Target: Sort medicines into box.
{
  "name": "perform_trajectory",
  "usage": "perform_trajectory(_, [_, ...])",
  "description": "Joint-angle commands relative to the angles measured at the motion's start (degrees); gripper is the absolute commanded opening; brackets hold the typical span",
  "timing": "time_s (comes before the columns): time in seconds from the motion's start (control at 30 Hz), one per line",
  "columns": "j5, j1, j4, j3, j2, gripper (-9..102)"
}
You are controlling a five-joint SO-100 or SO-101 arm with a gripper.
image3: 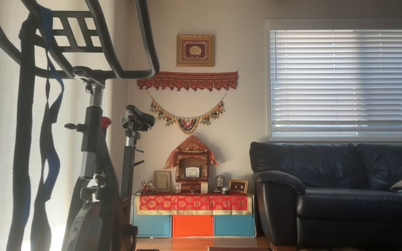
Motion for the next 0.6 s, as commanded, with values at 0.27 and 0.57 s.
perform_trajectory(0.27, [-2.55, -0.70, 1.05, -5.19, -0.88, 22])
perform_trajectory(0.57, [-4.04, -1.23, 1.49, -5.36, -1.14, 21])
